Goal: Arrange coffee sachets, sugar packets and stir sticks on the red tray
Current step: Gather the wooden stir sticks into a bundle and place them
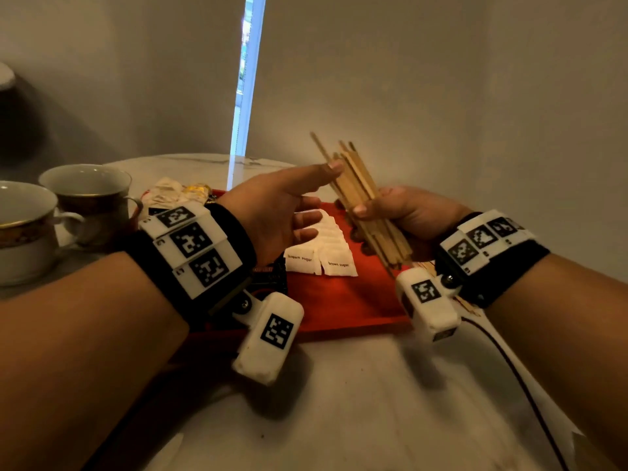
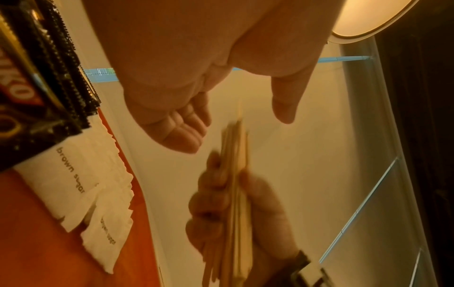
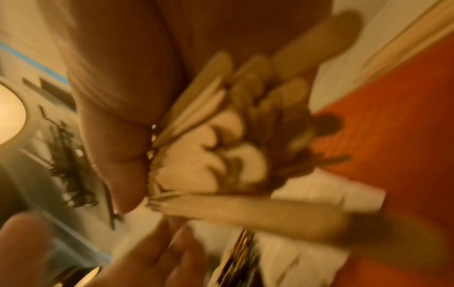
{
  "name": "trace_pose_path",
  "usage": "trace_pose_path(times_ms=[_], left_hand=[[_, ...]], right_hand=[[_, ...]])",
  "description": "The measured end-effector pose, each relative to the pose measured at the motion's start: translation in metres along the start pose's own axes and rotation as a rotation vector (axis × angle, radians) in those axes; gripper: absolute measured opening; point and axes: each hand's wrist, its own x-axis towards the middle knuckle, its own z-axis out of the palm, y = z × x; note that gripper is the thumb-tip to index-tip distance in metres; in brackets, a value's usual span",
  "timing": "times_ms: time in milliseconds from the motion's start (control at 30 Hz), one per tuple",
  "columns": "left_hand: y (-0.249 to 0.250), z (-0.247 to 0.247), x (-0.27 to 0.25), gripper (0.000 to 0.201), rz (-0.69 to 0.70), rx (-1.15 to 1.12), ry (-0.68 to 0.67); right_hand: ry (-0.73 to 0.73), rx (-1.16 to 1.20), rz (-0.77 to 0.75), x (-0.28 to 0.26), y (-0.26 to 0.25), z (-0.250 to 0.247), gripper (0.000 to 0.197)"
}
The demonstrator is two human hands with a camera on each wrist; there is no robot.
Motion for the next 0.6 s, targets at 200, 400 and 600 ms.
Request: trace_pose_path(times_ms=[200,400,600], left_hand=[[-0.004,0.007,-0.005,0.026,0.154,-0.017,0.061],[0.002,0.003,-0.005,0.037,0.237,-0.075,0.245],[-0.002,0.006,-0.007,0.017,0.312,-0.106,0.311]], right_hand=[[-0.208,0.065,-0.125,0.019,-0.003,0.056,0.053],[-0.248,0.355,-0.19,0.031,0.018,0.069,0.034],[-0.29,0.326,-0.214,0.027,0.034,0.063,0.038]])
